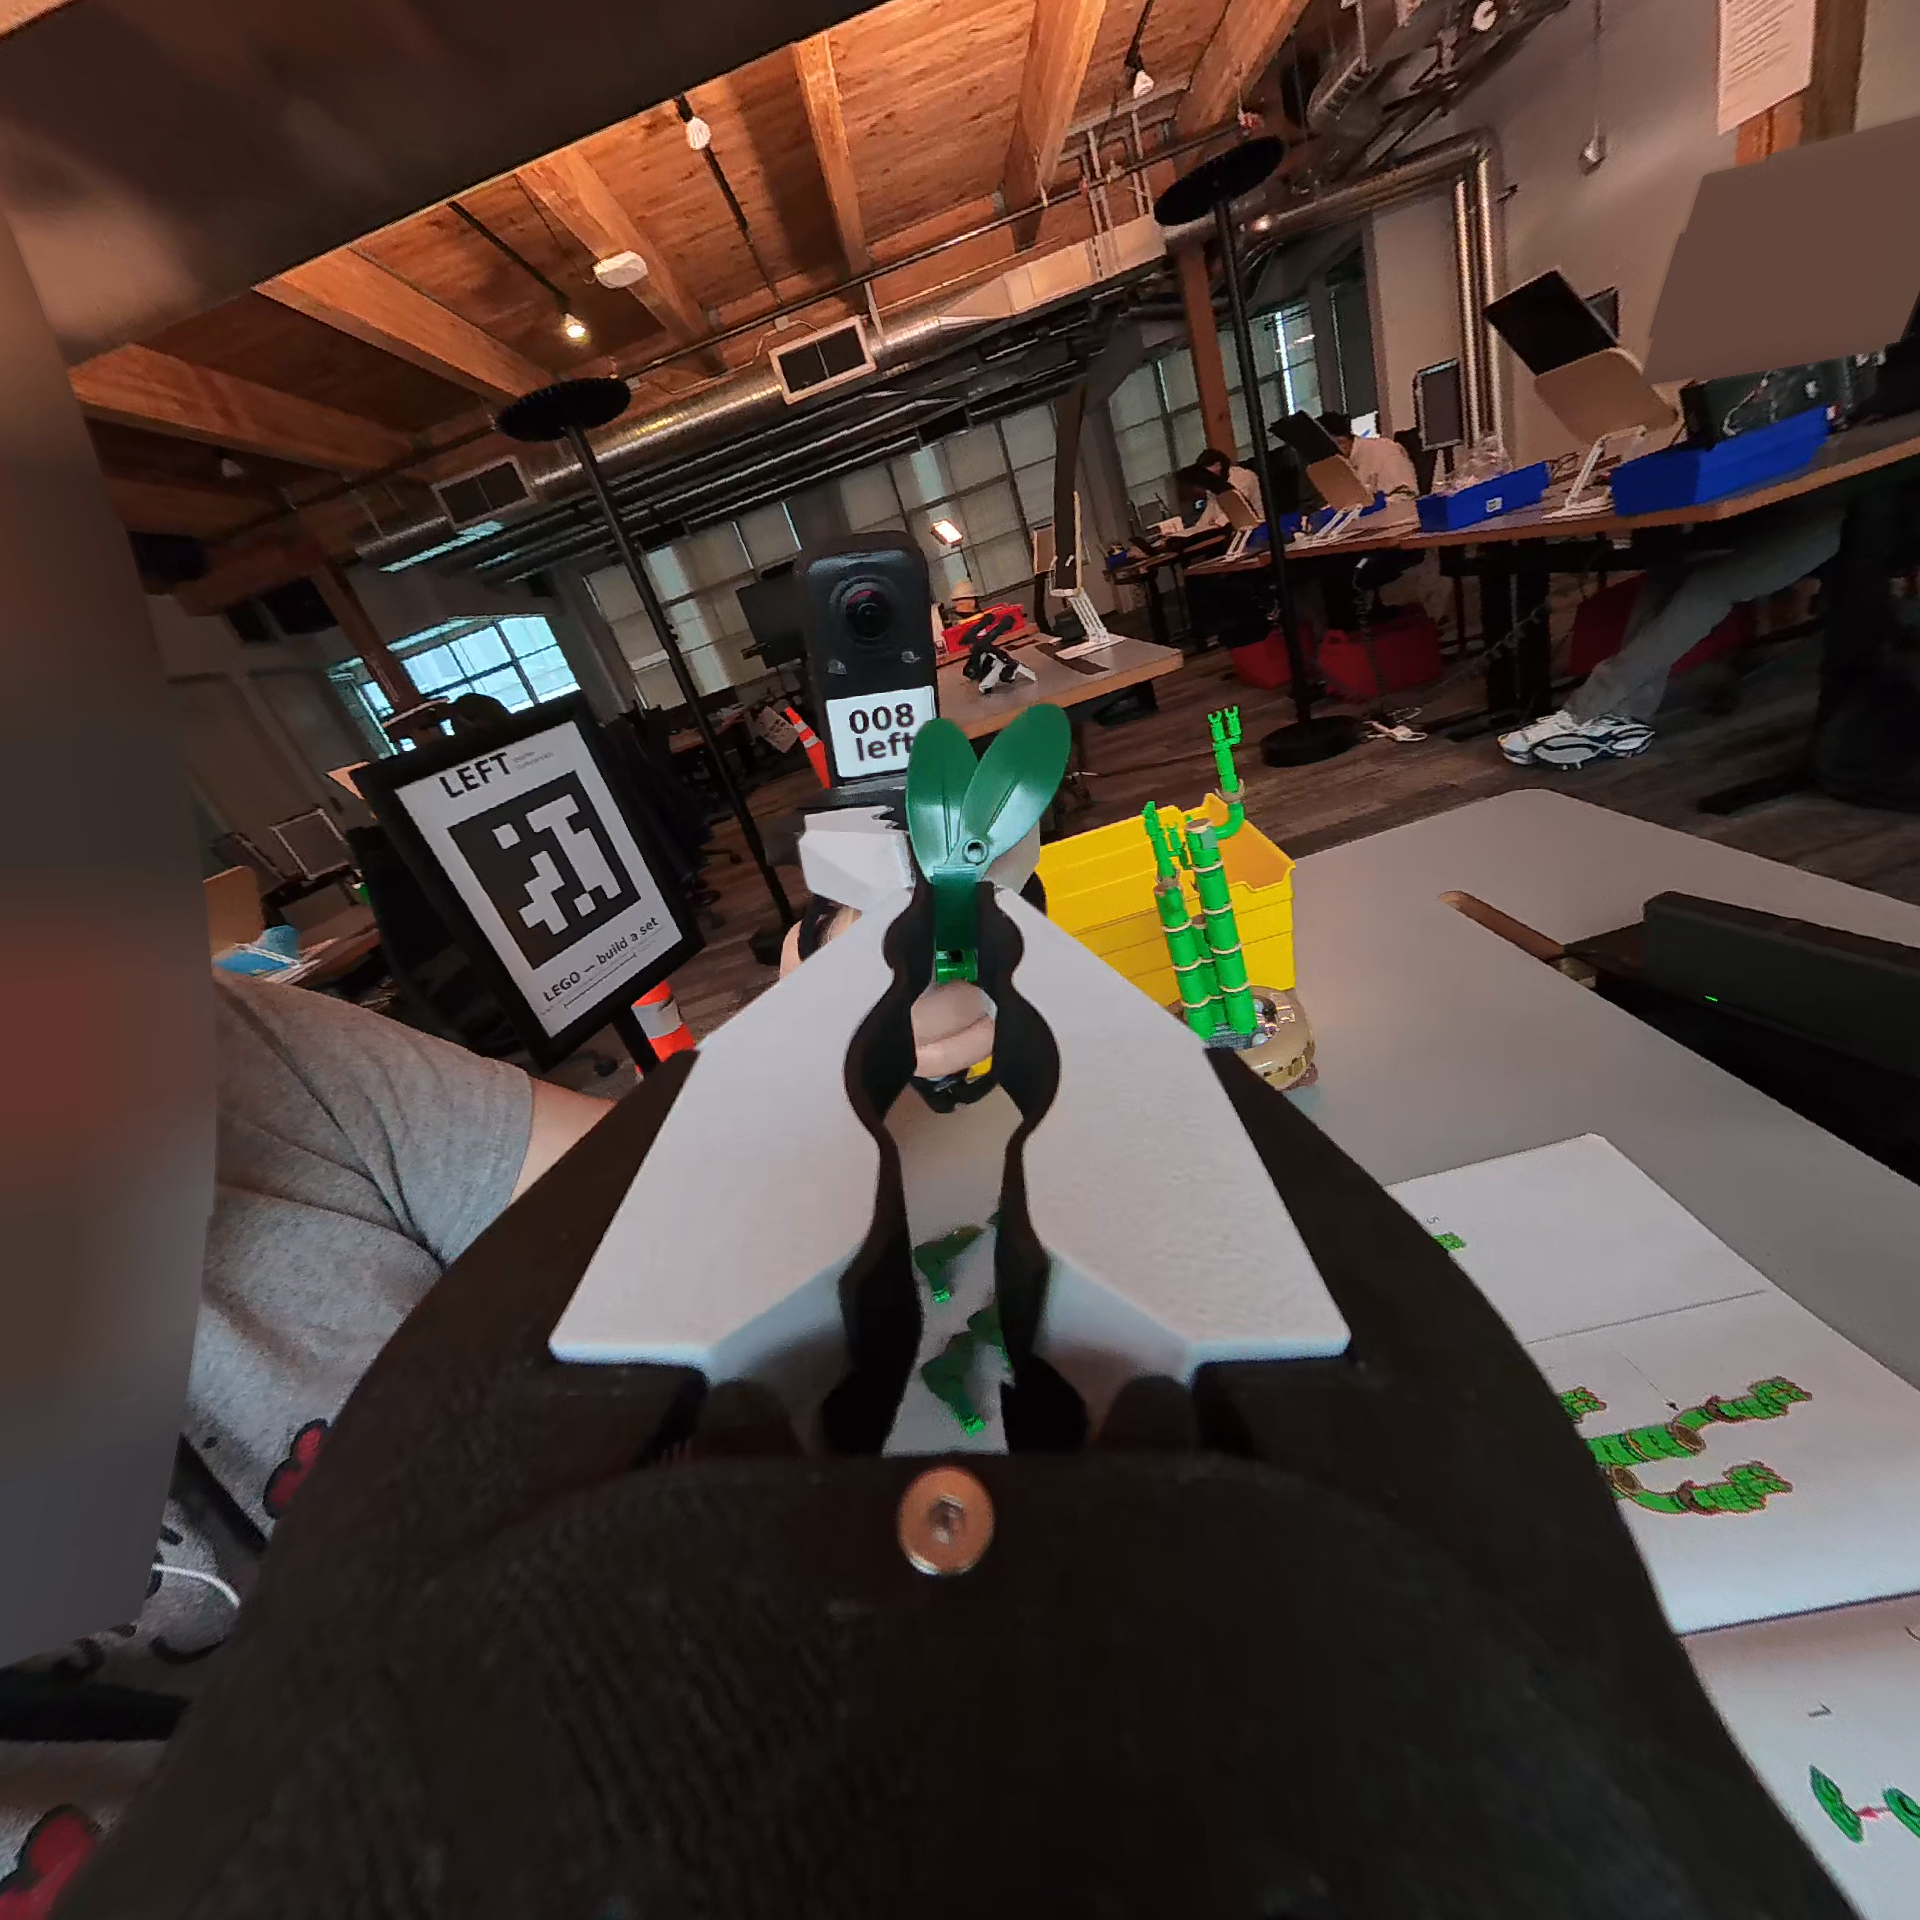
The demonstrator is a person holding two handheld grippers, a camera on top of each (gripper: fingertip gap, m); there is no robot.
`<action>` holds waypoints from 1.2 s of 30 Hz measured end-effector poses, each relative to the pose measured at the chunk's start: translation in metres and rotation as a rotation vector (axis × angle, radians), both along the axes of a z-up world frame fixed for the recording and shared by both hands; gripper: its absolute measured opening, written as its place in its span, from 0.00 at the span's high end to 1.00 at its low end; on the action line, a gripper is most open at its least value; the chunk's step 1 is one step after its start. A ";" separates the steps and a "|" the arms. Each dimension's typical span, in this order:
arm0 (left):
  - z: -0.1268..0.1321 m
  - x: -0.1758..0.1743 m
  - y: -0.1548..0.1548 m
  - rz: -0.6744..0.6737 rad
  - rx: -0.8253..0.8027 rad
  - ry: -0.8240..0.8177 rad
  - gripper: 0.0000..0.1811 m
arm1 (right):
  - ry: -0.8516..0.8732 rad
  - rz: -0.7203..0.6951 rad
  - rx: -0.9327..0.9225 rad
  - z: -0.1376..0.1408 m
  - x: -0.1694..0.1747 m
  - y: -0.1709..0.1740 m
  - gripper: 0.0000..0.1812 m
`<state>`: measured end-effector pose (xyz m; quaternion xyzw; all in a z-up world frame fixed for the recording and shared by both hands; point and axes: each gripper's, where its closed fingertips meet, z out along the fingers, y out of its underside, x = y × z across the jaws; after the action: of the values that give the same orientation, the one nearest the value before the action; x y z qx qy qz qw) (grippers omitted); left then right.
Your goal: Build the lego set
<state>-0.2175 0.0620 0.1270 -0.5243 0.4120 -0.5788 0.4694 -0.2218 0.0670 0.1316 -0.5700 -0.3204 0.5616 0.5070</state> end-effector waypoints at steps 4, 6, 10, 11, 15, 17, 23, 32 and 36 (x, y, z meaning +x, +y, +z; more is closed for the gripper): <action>0.001 0.001 -0.002 -0.012 0.009 -0.010 0.97 | 0.010 0.025 -0.013 0.001 0.001 -0.002 0.97; 0.001 0.001 -0.003 -0.011 0.017 -0.010 0.97 | 0.025 0.045 -0.027 0.002 0.001 -0.003 0.97; 0.001 0.001 -0.004 -0.013 0.028 -0.005 0.97 | 0.047 0.075 -0.045 0.002 0.001 -0.004 0.97; 0.001 0.001 -0.005 -0.012 0.031 -0.002 0.97 | 0.051 0.081 -0.049 0.001 0.001 -0.004 0.97; 0.001 0.001 -0.006 -0.020 0.029 0.009 0.97 | 0.034 0.078 -0.021 0.001 0.000 -0.006 0.97; 0.000 0.002 -0.007 -0.027 0.017 0.014 0.97 | 0.013 0.078 -0.012 -0.001 0.001 -0.007 0.97; -0.005 0.003 -0.001 0.002 -0.002 0.027 0.97 | -0.032 0.008 0.034 -0.005 0.001 -0.001 0.97; -0.012 0.004 0.001 0.020 0.016 0.082 0.97 | -0.081 0.003 0.026 -0.012 0.001 0.000 0.97; -0.012 0.003 0.001 0.025 0.017 0.087 0.97 | -0.082 -0.002 0.026 -0.012 0.000 0.000 0.97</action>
<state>-0.2143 0.0630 0.1151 -0.5501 0.4303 -0.5459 0.4628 -0.2214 0.0672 0.1191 -0.5862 -0.3477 0.5328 0.5015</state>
